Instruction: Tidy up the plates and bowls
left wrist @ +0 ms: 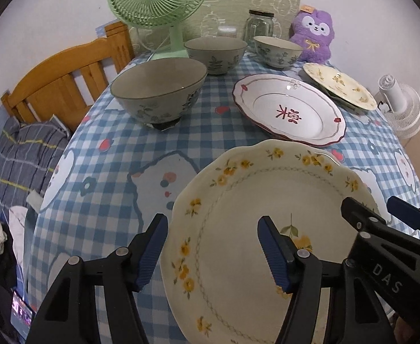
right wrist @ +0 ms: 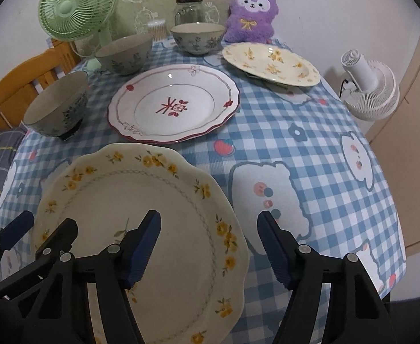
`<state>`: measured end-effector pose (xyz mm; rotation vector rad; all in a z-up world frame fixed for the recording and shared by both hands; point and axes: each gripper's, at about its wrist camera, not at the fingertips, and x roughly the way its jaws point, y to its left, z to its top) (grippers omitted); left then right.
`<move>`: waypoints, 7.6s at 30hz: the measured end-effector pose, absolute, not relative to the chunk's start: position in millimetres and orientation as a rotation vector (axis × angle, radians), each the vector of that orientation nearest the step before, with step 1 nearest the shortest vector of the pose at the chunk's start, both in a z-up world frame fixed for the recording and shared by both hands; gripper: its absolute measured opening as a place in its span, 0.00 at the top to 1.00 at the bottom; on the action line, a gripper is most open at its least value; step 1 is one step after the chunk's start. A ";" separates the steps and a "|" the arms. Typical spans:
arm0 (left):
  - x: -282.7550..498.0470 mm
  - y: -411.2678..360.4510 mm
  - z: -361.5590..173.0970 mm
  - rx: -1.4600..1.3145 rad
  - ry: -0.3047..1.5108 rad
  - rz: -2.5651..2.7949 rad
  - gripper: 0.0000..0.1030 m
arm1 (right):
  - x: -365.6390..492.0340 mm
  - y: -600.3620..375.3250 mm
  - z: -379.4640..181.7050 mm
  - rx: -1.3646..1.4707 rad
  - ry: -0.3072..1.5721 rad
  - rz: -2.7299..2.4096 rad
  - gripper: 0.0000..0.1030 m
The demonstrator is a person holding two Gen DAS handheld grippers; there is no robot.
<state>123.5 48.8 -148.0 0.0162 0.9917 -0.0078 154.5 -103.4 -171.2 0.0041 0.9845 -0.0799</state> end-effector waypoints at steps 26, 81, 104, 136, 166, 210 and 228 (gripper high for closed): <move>139.5 56.6 -171.7 0.003 1.115 -0.019 0.43 | 180.2 -98.8 -195.8 -0.019 1.087 -0.100 0.34; 162.1 -112.9 -155.6 -0.022 1.114 -0.039 0.42 | 192.4 -277.8 -177.1 0.017 1.112 -0.112 0.34; 183.0 -161.9 -168.5 -0.020 1.143 -0.006 0.40 | 210.3 -325.6 -189.8 0.034 1.139 -0.105 0.34; 151.8 -158.7 -100.4 -0.037 0.936 0.028 0.18 | 180.0 -332.4 -120.0 0.015 0.994 -0.012 0.32; 136.3 -121.4 33.6 -0.014 0.654 -0.078 0.15 | 141.2 -293.7 21.0 0.047 0.701 -0.098 0.24; 296.9 -184.5 12.6 -0.010 0.724 0.013 0.16 | 334.9 -343.2 13.1 0.014 0.688 0.055 0.10; 372.5 -191.5 -47.7 -0.031 0.778 0.060 0.16 | 414.4 -355.1 -52.5 0.061 0.735 0.066 0.10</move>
